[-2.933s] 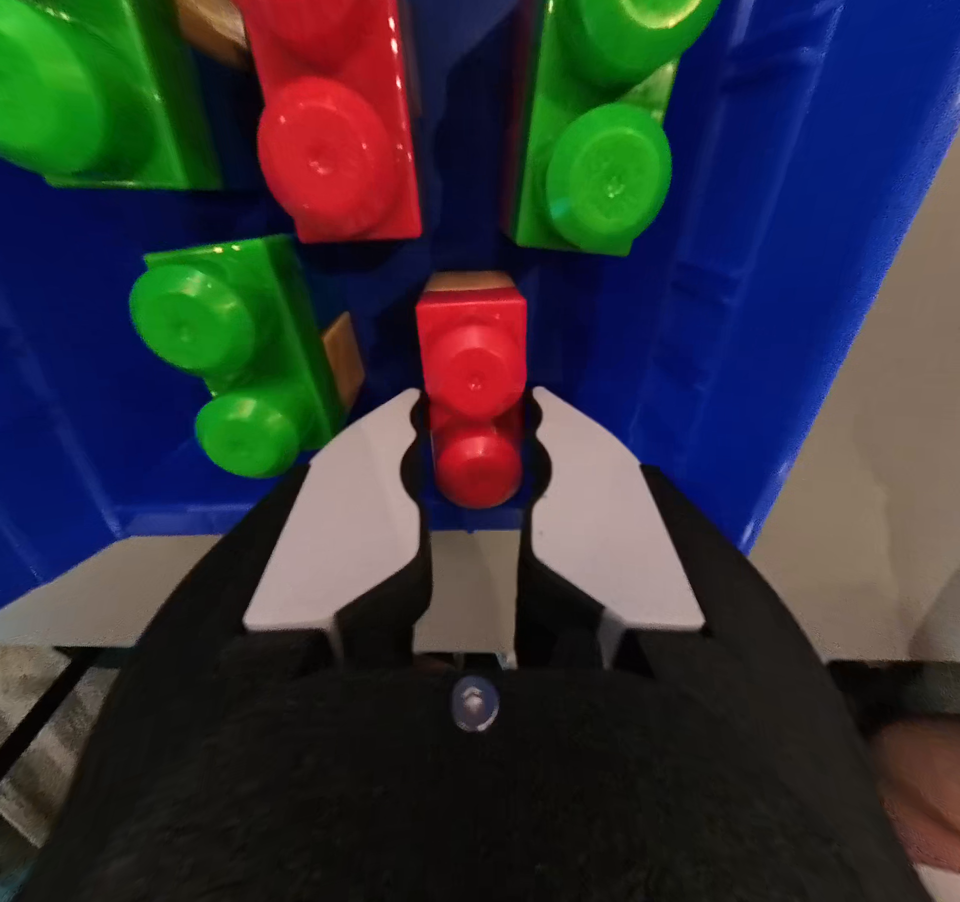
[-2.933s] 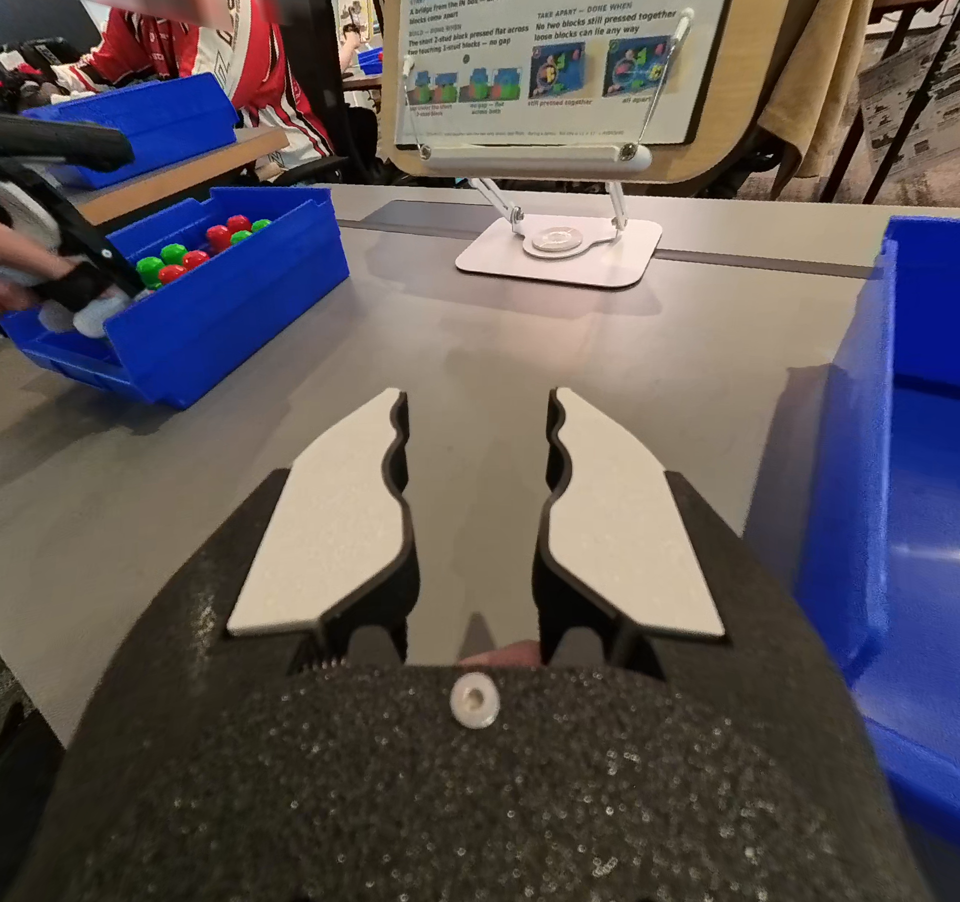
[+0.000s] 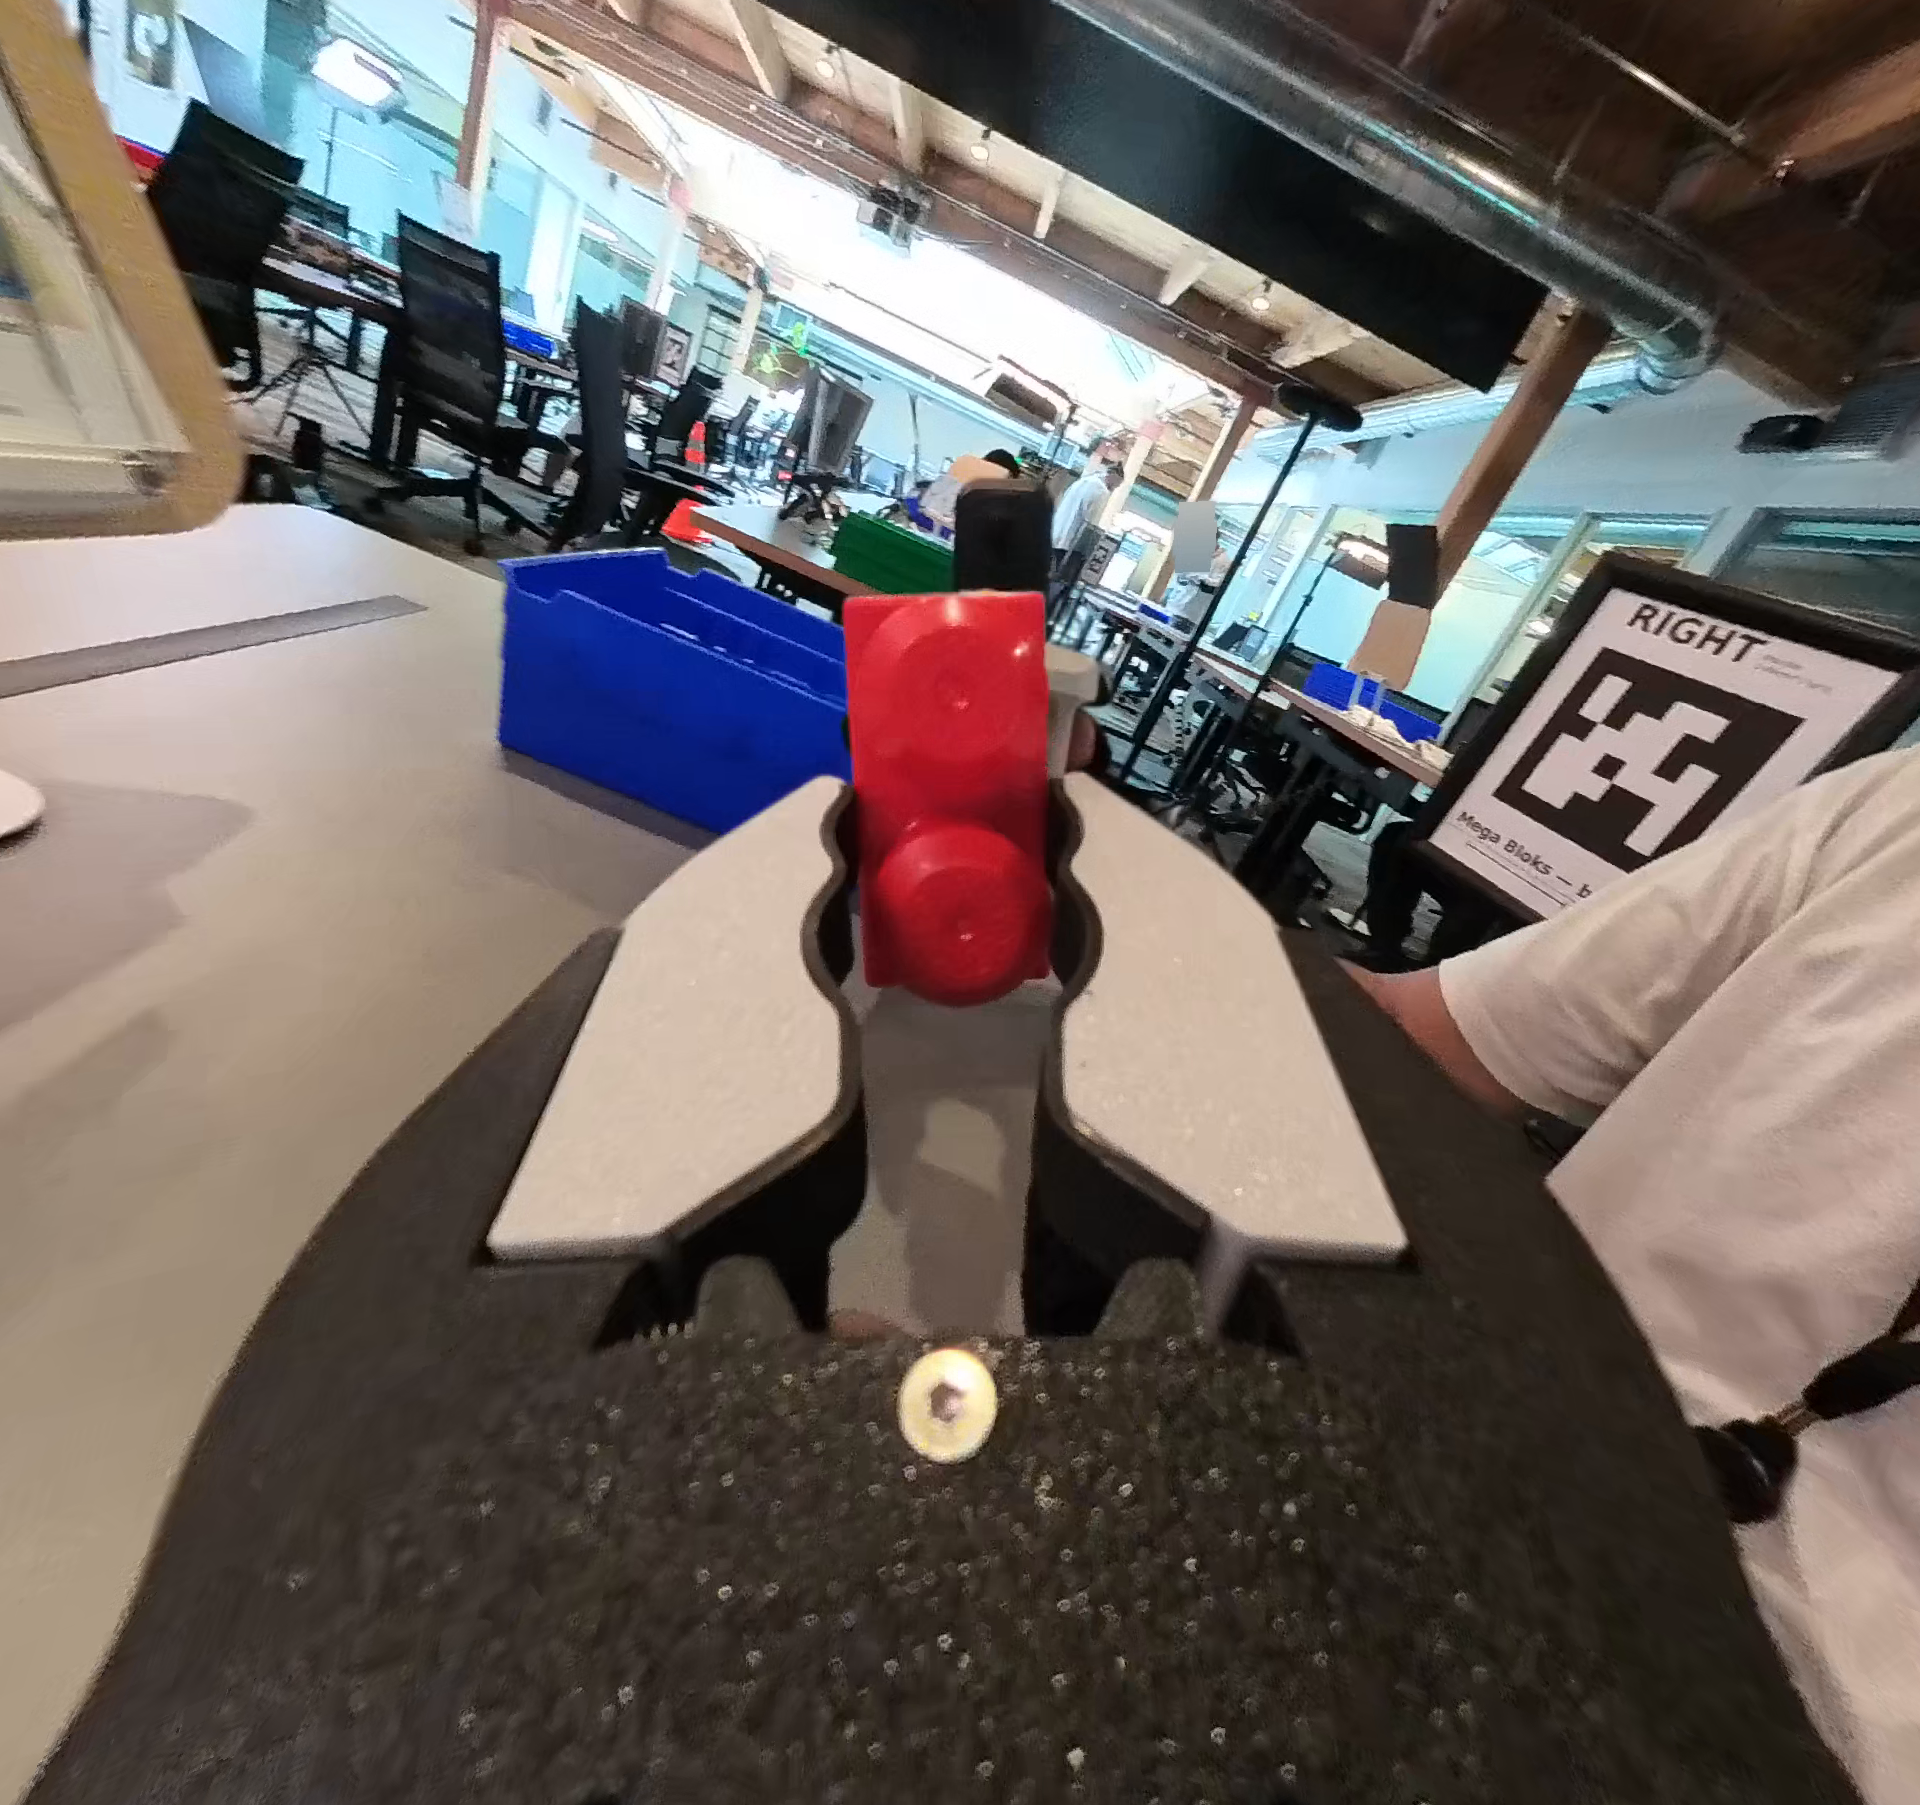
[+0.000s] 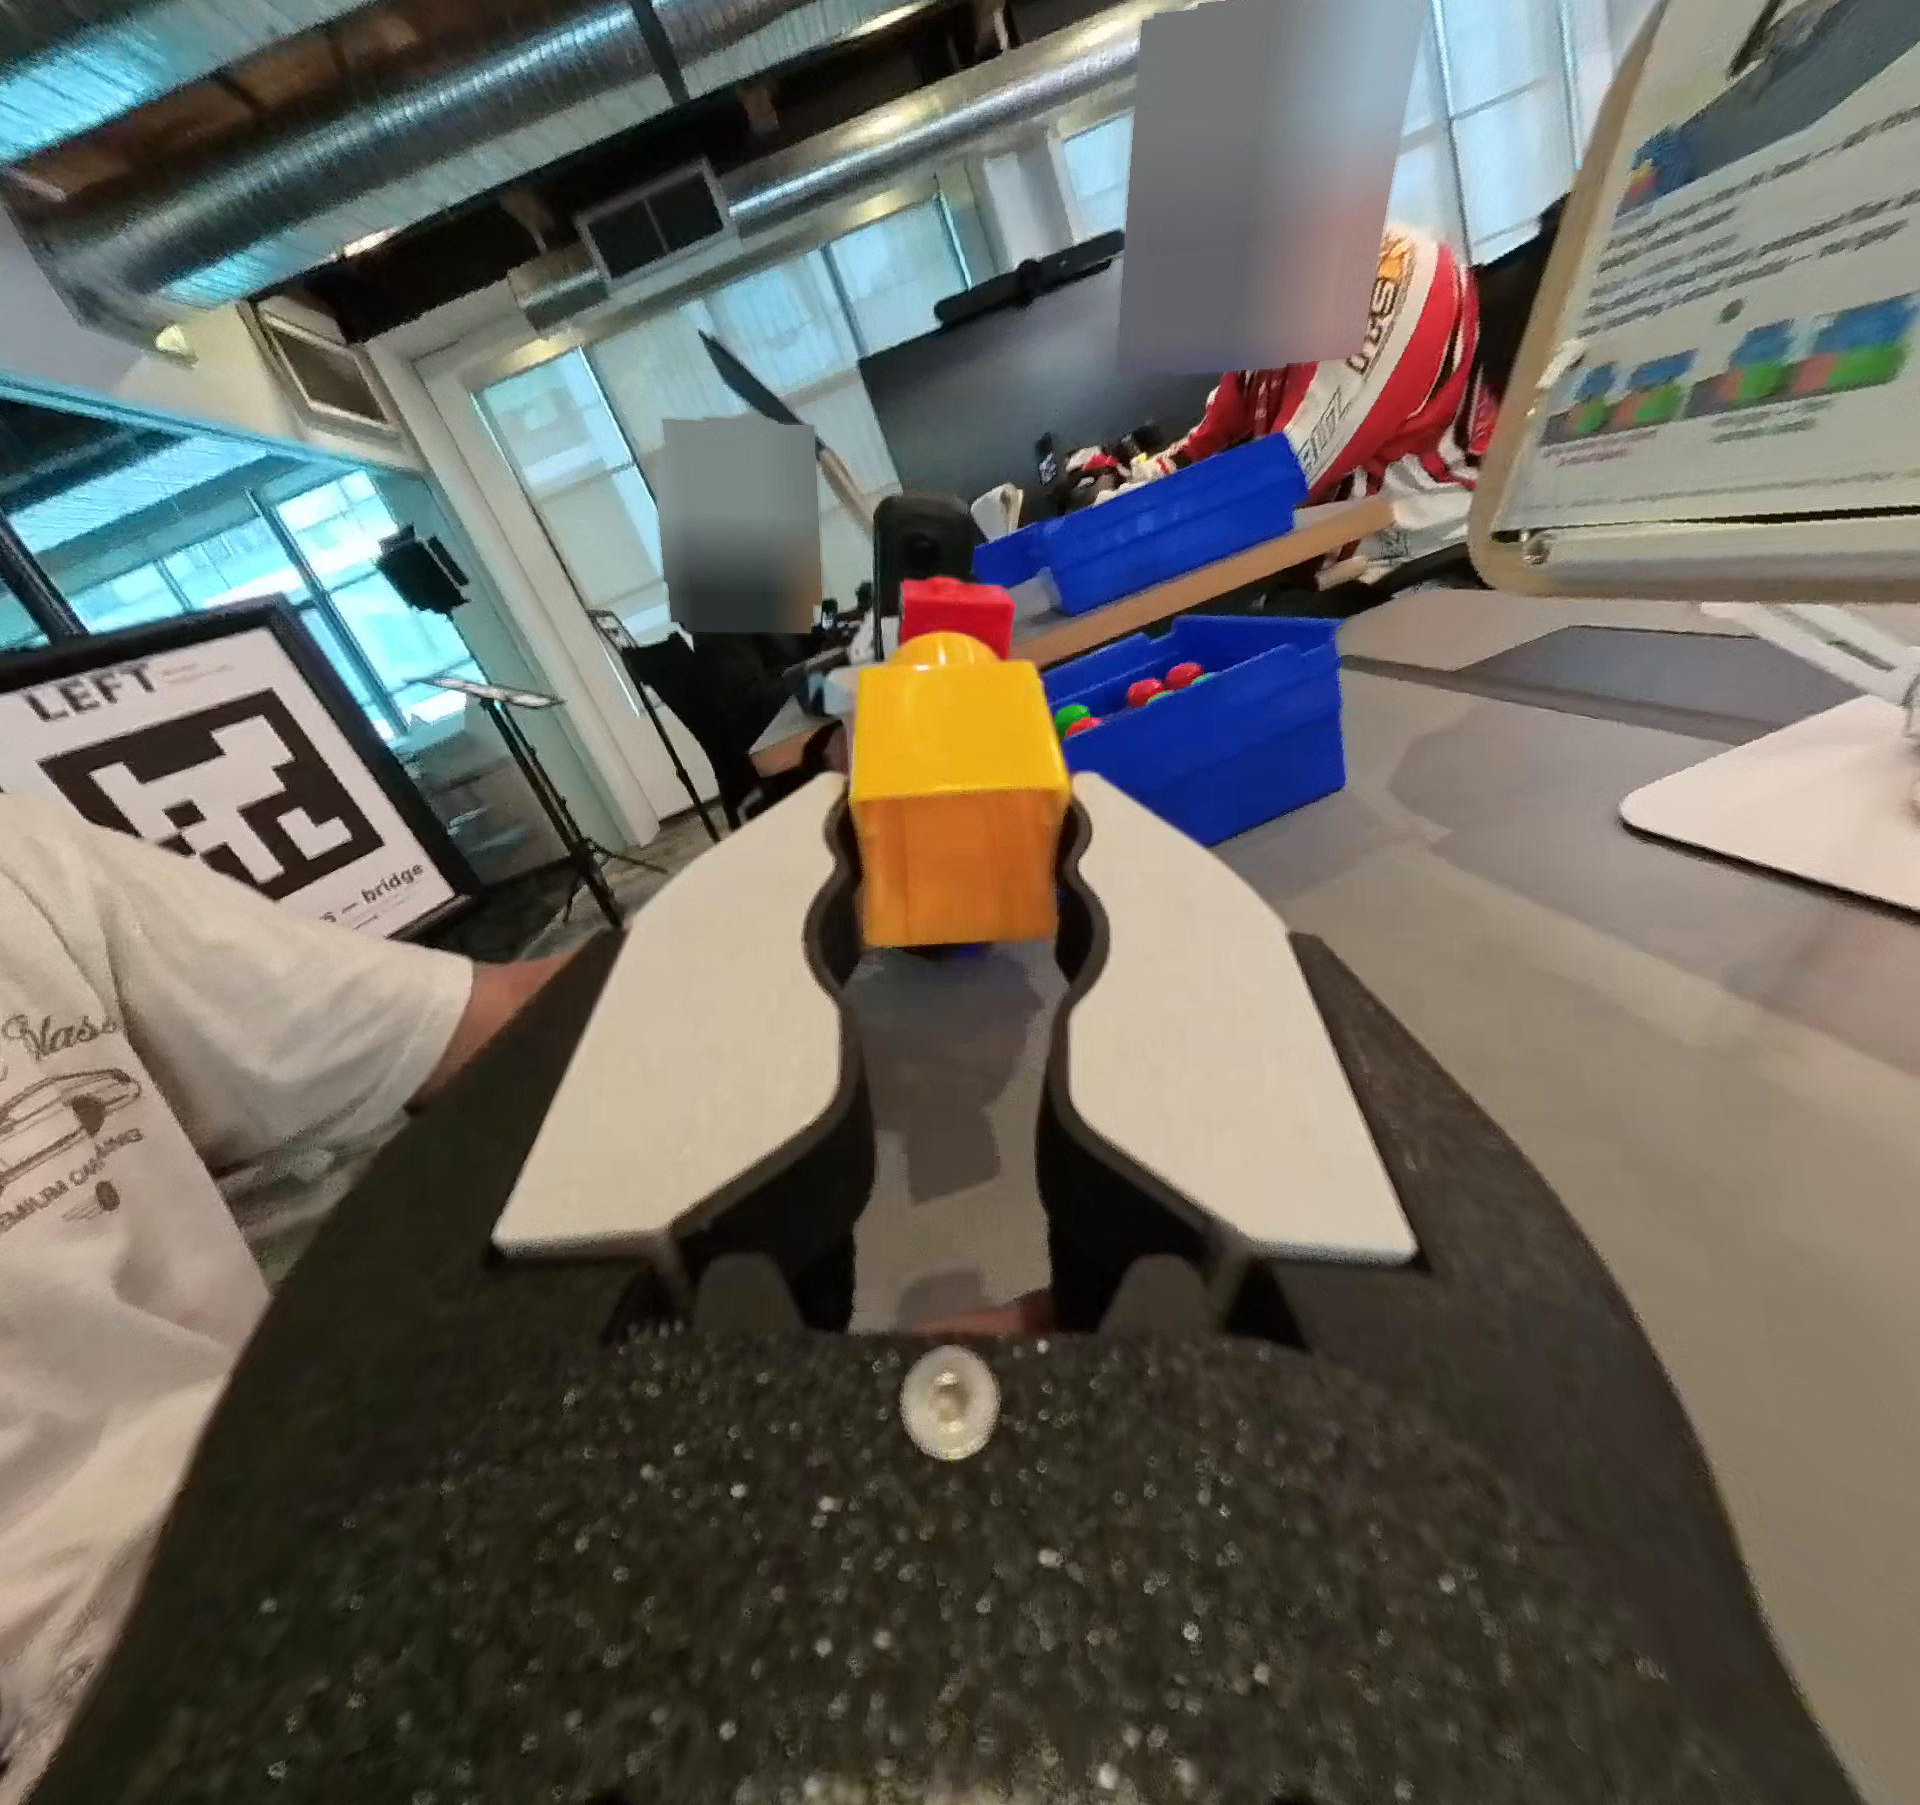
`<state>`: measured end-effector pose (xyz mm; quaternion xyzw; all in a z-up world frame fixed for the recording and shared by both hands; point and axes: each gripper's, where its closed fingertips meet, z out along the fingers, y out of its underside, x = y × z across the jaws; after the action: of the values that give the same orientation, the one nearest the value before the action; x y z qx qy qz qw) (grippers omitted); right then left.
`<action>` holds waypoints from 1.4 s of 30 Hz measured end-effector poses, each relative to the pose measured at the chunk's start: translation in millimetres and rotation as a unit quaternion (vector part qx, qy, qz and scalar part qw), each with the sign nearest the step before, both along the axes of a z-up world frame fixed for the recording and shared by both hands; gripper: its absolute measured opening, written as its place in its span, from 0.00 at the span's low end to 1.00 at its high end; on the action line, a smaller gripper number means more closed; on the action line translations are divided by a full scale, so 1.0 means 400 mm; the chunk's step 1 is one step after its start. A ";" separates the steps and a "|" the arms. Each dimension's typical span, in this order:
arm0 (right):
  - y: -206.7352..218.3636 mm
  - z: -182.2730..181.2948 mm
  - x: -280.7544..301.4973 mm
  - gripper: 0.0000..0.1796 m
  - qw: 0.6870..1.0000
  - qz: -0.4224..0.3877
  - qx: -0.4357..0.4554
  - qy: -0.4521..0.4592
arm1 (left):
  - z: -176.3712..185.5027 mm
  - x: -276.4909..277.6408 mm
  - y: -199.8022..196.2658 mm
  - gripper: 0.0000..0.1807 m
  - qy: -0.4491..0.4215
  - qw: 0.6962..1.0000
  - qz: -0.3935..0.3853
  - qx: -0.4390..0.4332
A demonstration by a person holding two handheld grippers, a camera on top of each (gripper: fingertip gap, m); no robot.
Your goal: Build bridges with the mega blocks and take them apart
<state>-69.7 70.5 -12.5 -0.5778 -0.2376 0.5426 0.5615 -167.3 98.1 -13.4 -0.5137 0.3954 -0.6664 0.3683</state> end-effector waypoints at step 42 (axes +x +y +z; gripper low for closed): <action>-0.005 -0.412 0.806 0.20 0.639 -0.403 -0.454 -0.472 | -0.109 -0.021 0.155 0.19 0.236 0.877 0.395 0.141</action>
<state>252.5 68.6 -177.3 -0.9762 0.0620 -0.0444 0.2032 -175.6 160.2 -57.0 -0.7118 0.3240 -0.2618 0.5655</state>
